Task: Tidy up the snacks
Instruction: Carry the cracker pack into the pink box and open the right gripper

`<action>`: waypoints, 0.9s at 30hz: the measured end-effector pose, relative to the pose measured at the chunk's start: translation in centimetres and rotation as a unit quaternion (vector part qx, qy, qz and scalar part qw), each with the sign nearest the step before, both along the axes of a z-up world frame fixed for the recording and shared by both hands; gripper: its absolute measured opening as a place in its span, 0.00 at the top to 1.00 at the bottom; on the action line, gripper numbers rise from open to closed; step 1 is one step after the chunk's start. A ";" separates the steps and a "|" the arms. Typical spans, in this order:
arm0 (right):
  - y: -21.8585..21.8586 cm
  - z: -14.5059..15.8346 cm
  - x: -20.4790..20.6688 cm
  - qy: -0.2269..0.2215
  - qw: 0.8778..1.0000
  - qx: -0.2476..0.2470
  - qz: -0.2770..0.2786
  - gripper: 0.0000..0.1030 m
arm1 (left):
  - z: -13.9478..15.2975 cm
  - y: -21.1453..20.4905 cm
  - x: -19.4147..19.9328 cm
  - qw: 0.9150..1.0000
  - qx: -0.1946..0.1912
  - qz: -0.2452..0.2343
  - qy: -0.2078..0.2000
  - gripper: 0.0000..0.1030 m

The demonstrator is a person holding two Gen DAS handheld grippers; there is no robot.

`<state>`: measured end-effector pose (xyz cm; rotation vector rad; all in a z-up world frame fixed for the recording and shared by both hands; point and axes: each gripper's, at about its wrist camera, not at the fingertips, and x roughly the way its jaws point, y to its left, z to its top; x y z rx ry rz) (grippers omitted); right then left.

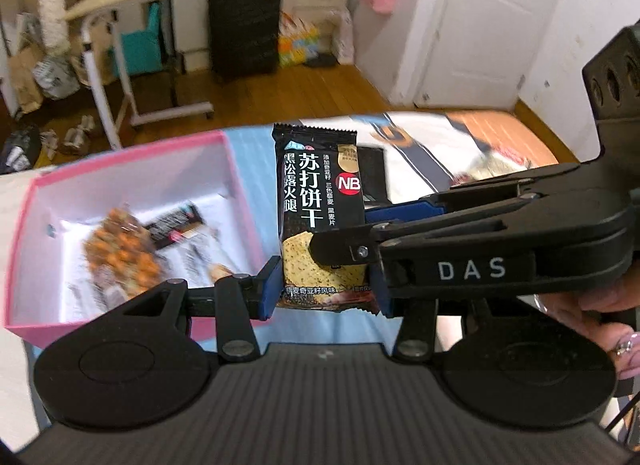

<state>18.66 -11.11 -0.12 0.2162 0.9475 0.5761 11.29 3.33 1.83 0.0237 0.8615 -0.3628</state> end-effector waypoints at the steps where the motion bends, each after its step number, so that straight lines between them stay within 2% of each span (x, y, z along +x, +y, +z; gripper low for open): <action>1: 0.7 0.2 0.4 -0.004 1.000 0.003 0.004 0.59 | 0.2 0.8 0.2 1.000 -0.003 0.006 -0.004 0.56; 6: 3.9 -0.6 2.8 0.000 1.000 0.014 0.020 0.59 | -0.1 5.1 1.7 0.999 -0.029 0.037 -0.003 0.56; 9: 5.5 -1.8 4.5 0.001 0.999 0.010 0.035 0.60 | -1.4 7.1 3.2 0.997 -0.047 0.068 0.004 0.56; 15: 8.1 -5.0 7.7 0.021 0.997 -0.010 0.069 0.60 | -5.1 9.1 6.0 0.992 -0.054 0.108 0.029 0.56; 23: 8.5 -8.0 8.3 0.046 0.996 -0.036 0.073 0.60 | -8.9 9.5 7.9 0.991 -0.060 0.097 0.072 0.56; 26: 8.7 -7.9 8.2 0.037 0.997 -0.036 0.063 0.59 | -9.1 9.5 7.9 0.991 -0.061 0.101 0.064 0.54; 27: 8.8 -7.7 8.2 0.033 0.997 -0.039 0.058 0.59 | -8.9 9.5 7.8 0.991 -0.061 0.104 0.060 0.49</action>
